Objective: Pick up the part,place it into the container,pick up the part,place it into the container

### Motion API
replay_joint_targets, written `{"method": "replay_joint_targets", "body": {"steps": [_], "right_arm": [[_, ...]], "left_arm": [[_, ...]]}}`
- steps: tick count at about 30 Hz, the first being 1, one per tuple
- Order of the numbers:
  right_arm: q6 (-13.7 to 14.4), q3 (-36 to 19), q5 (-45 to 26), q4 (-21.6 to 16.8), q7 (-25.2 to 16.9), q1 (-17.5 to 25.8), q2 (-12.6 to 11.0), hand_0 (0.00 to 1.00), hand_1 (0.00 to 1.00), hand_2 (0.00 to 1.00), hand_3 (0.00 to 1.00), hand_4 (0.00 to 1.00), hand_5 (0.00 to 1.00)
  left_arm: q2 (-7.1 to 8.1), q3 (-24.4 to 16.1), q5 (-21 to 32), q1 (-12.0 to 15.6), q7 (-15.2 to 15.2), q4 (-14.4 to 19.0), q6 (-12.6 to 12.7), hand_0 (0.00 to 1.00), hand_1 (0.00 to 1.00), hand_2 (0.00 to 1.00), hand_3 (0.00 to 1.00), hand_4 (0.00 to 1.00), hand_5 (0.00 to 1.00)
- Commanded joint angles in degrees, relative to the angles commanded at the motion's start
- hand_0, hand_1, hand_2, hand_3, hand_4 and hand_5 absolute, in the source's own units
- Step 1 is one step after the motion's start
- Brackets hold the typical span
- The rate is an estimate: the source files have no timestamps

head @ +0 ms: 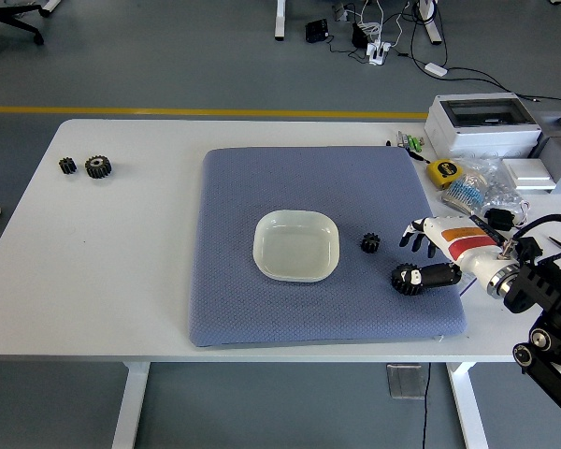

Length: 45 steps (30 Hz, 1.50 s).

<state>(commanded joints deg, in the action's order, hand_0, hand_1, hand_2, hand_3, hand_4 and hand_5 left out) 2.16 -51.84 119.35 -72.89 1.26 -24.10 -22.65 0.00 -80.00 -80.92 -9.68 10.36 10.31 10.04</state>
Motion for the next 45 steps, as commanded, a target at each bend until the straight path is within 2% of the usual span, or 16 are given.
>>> {"method": "replay_joint_targets", "body": {"steps": [2, 5, 6, 11, 12, 17, 18, 23, 24, 41, 42, 45], "right_arm": [[-1.6, 1.1, 1.7, -1.1, -0.4, 0.1, -0.8, 0.73, 0.752, 0.79, 0.797, 0.998, 0.521], [-2.2, 2.7, 4.1, -1.4, -1.4, -0.2, -1.5, 0.73, 0.752, 0.79, 0.797, 0.998, 0.521], [-2.2, 2.8, 4.3, -1.4, -1.5, -0.2, -1.5, 0.693, 0.745, 0.779, 0.778, 0.998, 0.285], [-0.3, 4.0, 5.3, 0.0, -2.4, -1.1, -1.3, 0.693, 0.745, 0.779, 0.778, 0.998, 0.285], [-0.3, 4.1, 5.3, 0.3, -2.4, -1.3, -1.3, 0.554, 0.645, 0.696, 0.639, 0.998, 0.218], [0.9, 5.1, 4.5, 3.1, -2.2, -2.5, -1.1, 0.554, 0.645, 0.696, 0.639, 0.998, 0.218], [1.6, 5.5, 4.0, 3.6, -1.9, -2.8, -1.0, 0.495, 0.58, 0.609, 0.539, 0.879, 0.173], [2.6, 6.9, 2.2, 6.9, -1.6, -4.1, -0.1, 0.495, 0.58, 0.609, 0.539, 0.879, 0.173], [2.6, 6.9, 2.1, 7.2, -1.5, -4.3, 0.1, 0.506, 0.546, 0.57, 0.519, 0.785, 0.165], [3.0, 7.9, 1.3, 8.4, -1.7, -5.2, -0.1, 0.506, 0.494, 0.513, 0.504, 0.727, 0.146], [3.3, 7.9, 1.3, 8.3, -1.7, -5.2, -0.1, 0.336, 0.449, 0.471, 0.512, 0.813, 0.067], [4.1, 7.8, 1.3, 7.8, -2.2, -5.2, -0.2, 0.336, 0.449, 0.471, 0.512, 0.813, 0.067]], "left_arm": [[0.0, -0.2, -0.3, 0.1, 0.1, 0.0, 0.0, 0.654, 0.655, 0.639, 0.557, 0.582, 0.525], [0.0, -0.4, -0.7, 0.2, 0.1, 0.0, -0.1, 0.654, 0.655, 0.639, 0.557, 0.582, 0.525], [0.0, -0.5, -0.8, 0.2, 0.1, 0.0, -0.1, 0.655, 0.655, 0.64, 0.557, 0.581, 0.523], [0.0, -0.6, -0.9, 0.4, 0.2, 0.0, 0.0, 0.655, 0.655, 0.64, 0.557, 0.581, 0.523], [0.0, -0.6, -0.9, 0.4, 0.2, 0.0, 0.0, 0.653, 0.655, 0.64, 0.559, 0.581, 0.523], [0.0, -0.4, -0.8, 0.5, 0.2, 0.0, 0.0, 0.653, 0.655, 0.64, 0.559, 0.581, 0.523], [0.0, -0.3, -0.7, 0.5, 0.2, 0.0, -0.1, 0.656, 0.654, 0.64, 0.559, 0.581, 0.523], [0.0, -0.2, -1.1, 0.3, 0.3, 0.0, -0.3, 0.656, 0.654, 0.64, 0.559, 0.581, 0.523], [0.0, -0.2, -1.1, 0.3, 0.3, 0.0, -0.3, 0.655, 0.654, 0.639, 0.557, 0.581, 0.523], [0.0, -0.6, -1.1, -0.2, 0.2, 0.0, -0.2, 0.657, 0.654, 0.638, 0.557, 0.581, 0.523], [0.0, -0.6, -1.1, -0.2, 0.2, 0.0, -0.2, 0.655, 0.654, 0.638, 0.556, 0.581, 0.523], [0.0, -0.6, -1.3, -0.2, 0.2, 0.0, -0.2, 0.655, 0.654, 0.638, 0.556, 0.581, 0.523]]}}
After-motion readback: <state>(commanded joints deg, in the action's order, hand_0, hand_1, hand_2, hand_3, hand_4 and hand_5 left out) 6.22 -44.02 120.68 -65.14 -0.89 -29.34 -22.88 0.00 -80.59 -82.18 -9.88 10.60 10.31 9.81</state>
